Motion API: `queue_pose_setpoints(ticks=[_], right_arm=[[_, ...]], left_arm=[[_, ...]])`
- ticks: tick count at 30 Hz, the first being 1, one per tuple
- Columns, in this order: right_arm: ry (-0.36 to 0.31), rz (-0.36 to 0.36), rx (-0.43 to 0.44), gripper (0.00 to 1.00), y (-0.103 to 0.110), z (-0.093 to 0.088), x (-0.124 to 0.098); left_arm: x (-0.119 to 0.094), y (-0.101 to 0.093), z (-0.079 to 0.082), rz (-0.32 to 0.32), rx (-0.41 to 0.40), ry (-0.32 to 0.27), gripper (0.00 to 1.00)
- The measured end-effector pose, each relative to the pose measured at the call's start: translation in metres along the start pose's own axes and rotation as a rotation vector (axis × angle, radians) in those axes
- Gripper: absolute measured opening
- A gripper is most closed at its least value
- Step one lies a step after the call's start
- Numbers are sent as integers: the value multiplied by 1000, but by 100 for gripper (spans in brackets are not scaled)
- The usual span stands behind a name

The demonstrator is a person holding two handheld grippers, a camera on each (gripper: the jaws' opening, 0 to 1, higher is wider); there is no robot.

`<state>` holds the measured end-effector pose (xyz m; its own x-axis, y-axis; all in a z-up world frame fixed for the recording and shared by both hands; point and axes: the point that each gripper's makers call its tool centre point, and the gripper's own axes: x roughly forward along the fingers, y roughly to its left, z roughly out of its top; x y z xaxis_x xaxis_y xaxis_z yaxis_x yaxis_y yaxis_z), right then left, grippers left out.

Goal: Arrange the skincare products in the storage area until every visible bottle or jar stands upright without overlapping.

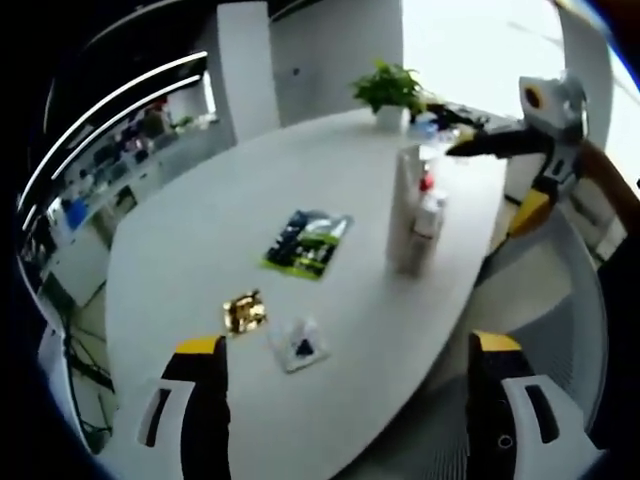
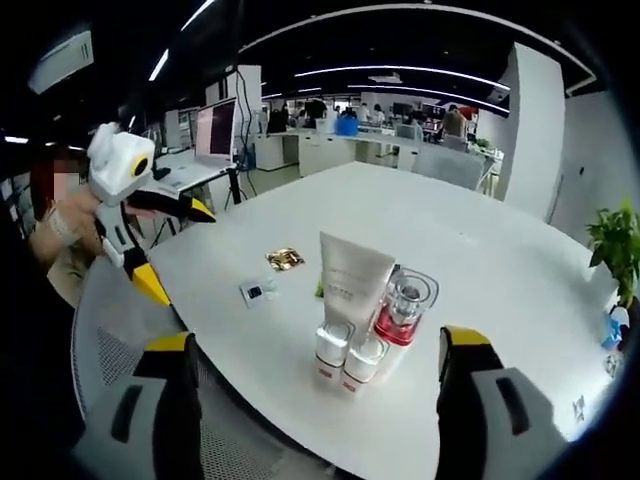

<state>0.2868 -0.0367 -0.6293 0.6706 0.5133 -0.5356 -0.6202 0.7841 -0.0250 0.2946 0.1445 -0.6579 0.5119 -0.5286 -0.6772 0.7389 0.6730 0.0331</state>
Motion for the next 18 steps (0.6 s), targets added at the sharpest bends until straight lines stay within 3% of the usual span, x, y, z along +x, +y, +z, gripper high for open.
queue_pose_setpoints(ticks=[9,10,11,12,14,18], right_arm=[[-24,-11,56,100,-13,-5,1],[-15,-1,70,100,-13,-7,1],[3,-16,138,100,-15,-12,2],[-24,-4,127,97,-17,-9,3],[-14,16,168,92,-15,-12,4],[3,7,123,86,-17,-14,5]], left_arm=[[14,11,5,-10,3,25,97],[16,11,5,-12,3,28,97],[19,12,4,-17,5,39,97],[21,13,3,-21,7,46,97],[27,15,3,-28,13,58,97],[37,19,5,-36,19,61,97]])
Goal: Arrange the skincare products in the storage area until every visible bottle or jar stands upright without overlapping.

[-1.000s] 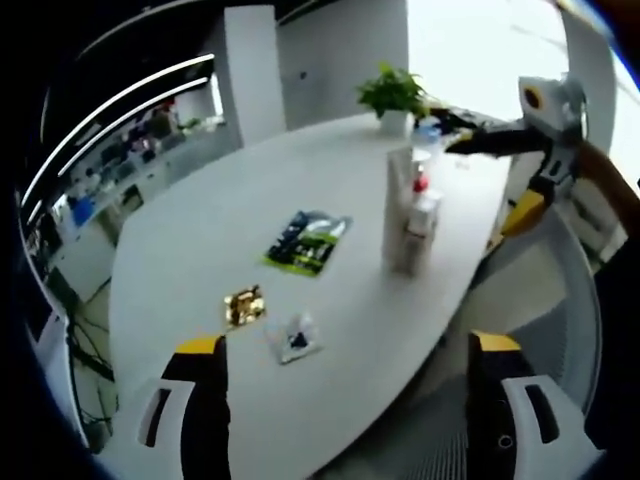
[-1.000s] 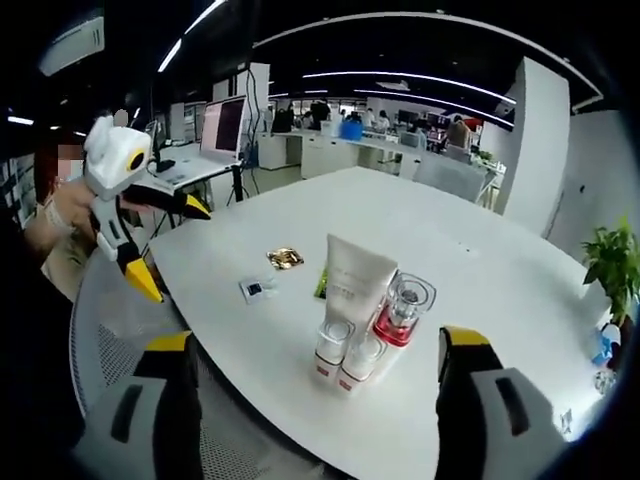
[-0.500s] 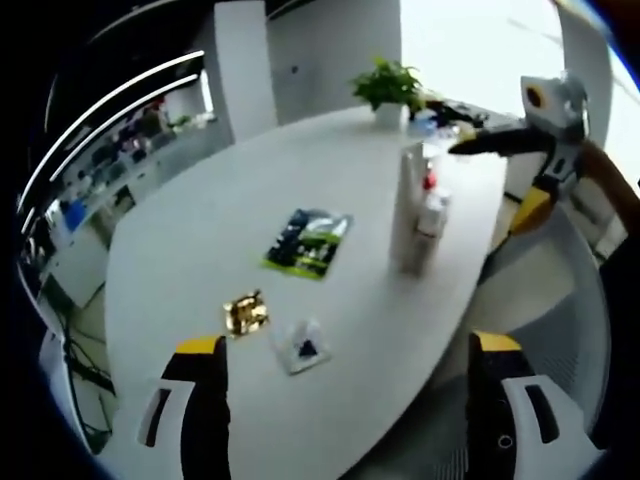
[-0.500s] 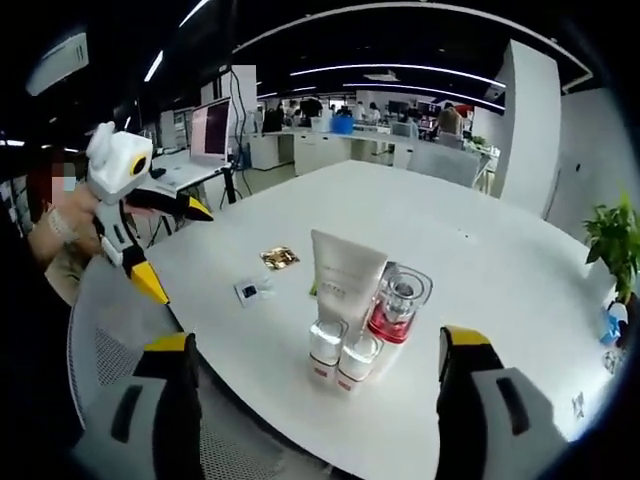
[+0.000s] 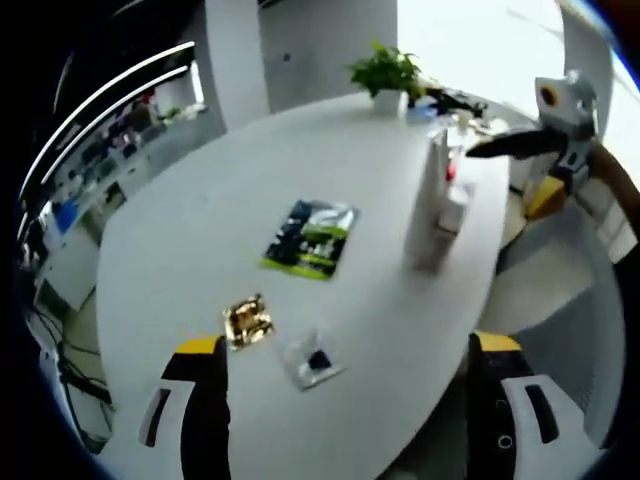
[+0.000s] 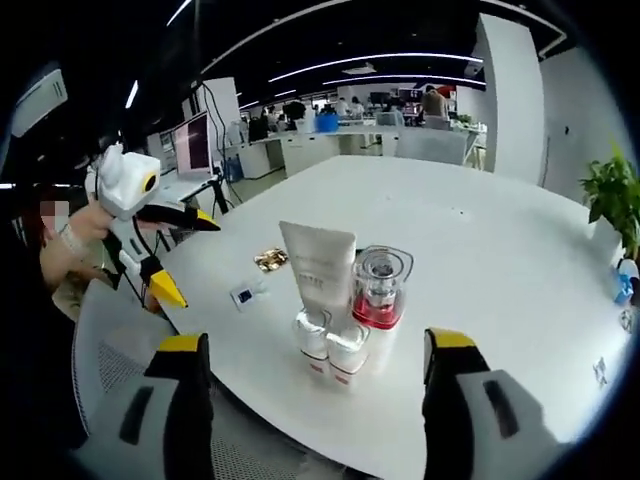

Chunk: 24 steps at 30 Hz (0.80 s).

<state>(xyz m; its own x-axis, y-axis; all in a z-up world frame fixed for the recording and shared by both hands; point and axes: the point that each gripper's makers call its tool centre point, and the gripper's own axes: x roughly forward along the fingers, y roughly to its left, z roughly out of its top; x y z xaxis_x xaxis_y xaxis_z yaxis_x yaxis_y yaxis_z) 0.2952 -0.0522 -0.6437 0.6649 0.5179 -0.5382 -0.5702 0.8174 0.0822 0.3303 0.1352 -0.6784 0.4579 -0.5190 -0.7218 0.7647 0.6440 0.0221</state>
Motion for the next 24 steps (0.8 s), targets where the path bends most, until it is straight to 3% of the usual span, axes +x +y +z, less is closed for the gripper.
queue_pose_setpoints(ticks=[6,12,15,17,24], right_arm=[[18,24,17,76,0,-5,1],[18,15,56,69,-4,-9,-1],[14,16,77,66,-4,-10,-3],[0,12,103,63,-5,-10,-3],[-22,17,143,56,-9,-10,-8]], left_arm=[[15,8,11,-17,9,-12,92],[40,21,30,-49,1,-46,77],[54,23,41,-85,23,-70,61],[63,25,49,-92,13,-90,57],[88,42,57,-98,43,-59,48]])
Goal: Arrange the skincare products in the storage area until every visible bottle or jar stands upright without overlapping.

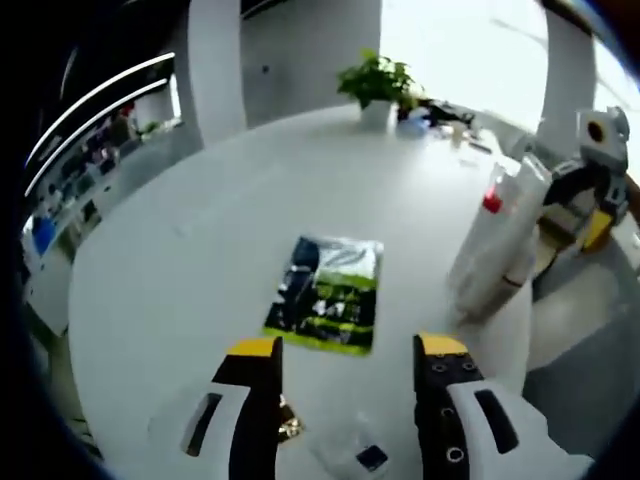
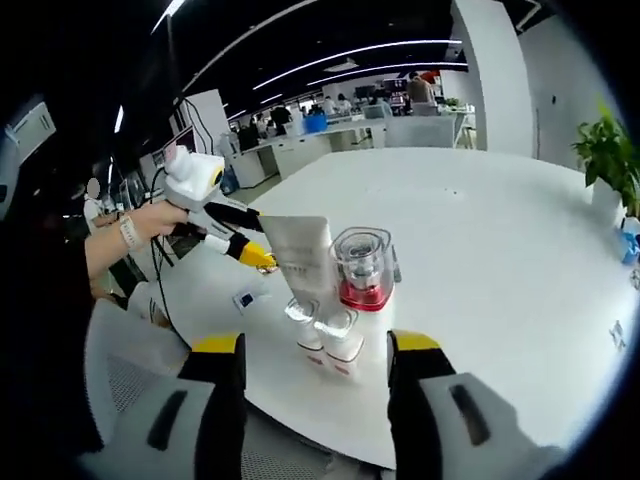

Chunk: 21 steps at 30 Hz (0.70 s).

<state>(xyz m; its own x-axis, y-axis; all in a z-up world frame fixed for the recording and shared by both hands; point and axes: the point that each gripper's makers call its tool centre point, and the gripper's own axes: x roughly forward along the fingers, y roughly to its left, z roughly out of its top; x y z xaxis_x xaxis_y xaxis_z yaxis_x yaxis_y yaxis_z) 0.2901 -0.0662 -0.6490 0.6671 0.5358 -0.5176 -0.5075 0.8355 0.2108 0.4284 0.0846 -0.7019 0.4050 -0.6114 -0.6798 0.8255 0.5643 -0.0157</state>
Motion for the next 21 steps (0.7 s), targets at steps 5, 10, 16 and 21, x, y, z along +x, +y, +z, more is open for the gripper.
queue_pose_setpoints(ticks=[5,10,16,21], right_arm=[[10,-13,23,51,-5,-4,-4],[-10,-16,71,46,-10,-4,-8],[14,-11,91,43,-13,-8,-7],[11,-2,108,42,-14,-7,-7]], left_arm=[[18,12,3,-33,12,19,39],[39,31,2,-28,33,62,38],[61,42,4,-57,54,99,36],[80,47,1,-96,71,147,37]])
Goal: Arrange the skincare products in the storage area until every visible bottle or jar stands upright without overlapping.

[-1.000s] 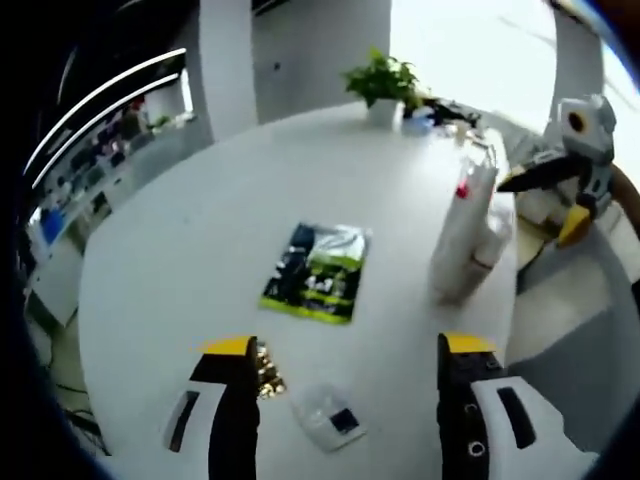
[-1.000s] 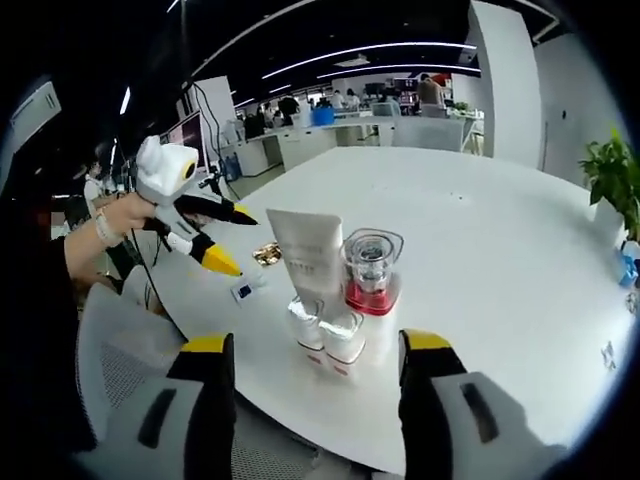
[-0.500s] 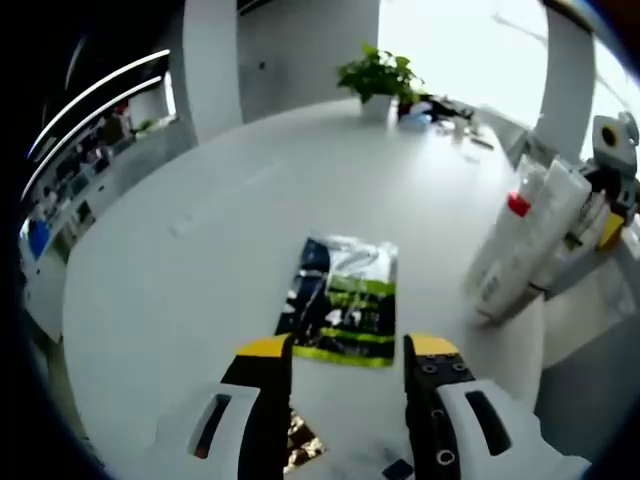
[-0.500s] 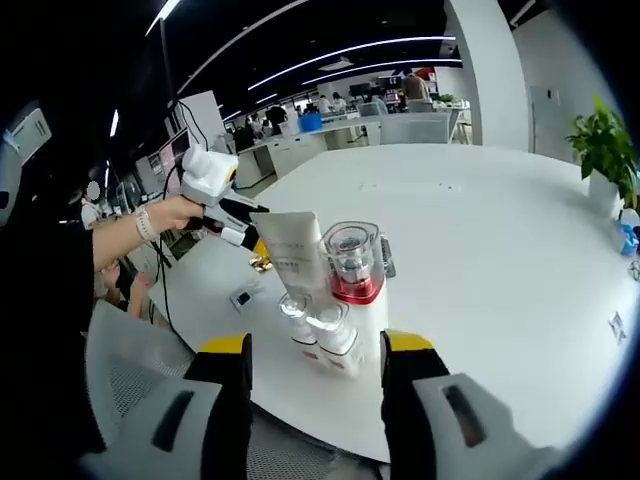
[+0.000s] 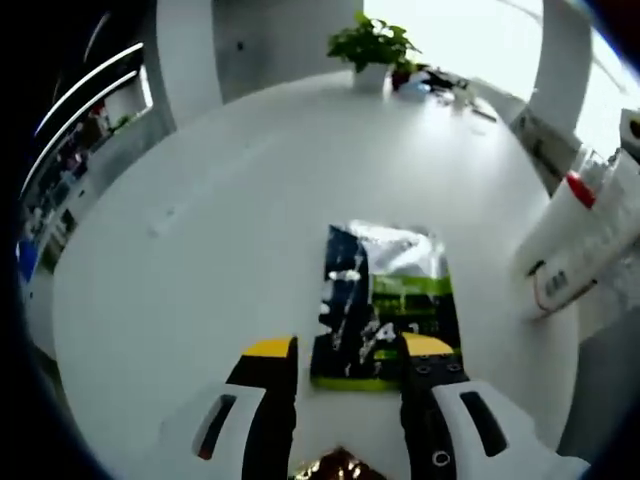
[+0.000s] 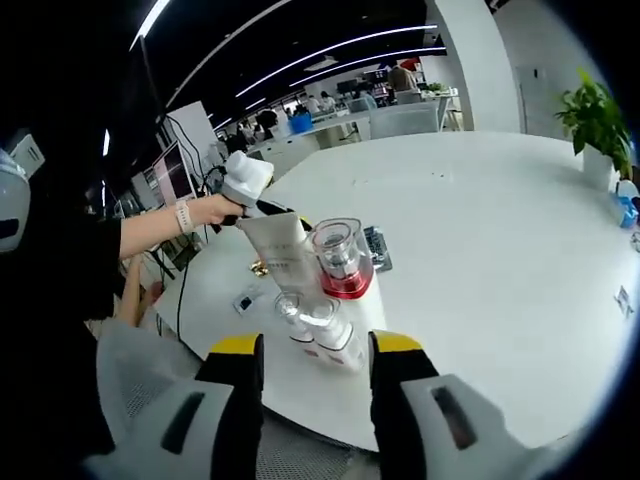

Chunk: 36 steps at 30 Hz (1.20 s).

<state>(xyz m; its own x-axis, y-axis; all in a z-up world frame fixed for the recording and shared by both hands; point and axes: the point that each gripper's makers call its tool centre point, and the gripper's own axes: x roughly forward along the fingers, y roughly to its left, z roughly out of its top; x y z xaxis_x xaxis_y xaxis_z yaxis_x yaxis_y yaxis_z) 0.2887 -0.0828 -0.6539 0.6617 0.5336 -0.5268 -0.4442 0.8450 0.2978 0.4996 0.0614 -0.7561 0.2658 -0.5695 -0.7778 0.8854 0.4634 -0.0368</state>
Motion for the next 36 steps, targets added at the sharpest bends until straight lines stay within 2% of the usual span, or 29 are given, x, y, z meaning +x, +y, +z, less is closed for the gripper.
queue_pose_setpoints(ticks=[3,4,6,10,18,21,22,25,32,36], right_arm=[[3,3,15,41,-8,0,-4],[24,-3,18,41,-13,-4,-7],[27,-18,24,40,-24,-4,-14],[12,-48,76,38,-47,-1,-22],[2,-100,89,36,-92,20,-14],[-24,-96,137,35,-111,30,0],[-47,-129,143,36,-119,34,4],[-31,-141,134,34,-131,39,20],[28,-26,184,29,-128,43,79],[127,34,239,27,-128,29,114]], left_arm=[[8,5,-2,-7,-4,26,36],[9,7,-1,-10,-3,31,36],[13,10,1,-25,-3,27,35],[22,16,3,-58,-1,40,26],[35,22,-2,-81,-19,68,25],[35,21,0,-89,-23,56,23],[35,21,0,-91,-22,56,23],[36,19,-1,-99,-28,53,19],[37,11,2,-135,-50,45,19],[36,11,0,-128,-52,46,15]])
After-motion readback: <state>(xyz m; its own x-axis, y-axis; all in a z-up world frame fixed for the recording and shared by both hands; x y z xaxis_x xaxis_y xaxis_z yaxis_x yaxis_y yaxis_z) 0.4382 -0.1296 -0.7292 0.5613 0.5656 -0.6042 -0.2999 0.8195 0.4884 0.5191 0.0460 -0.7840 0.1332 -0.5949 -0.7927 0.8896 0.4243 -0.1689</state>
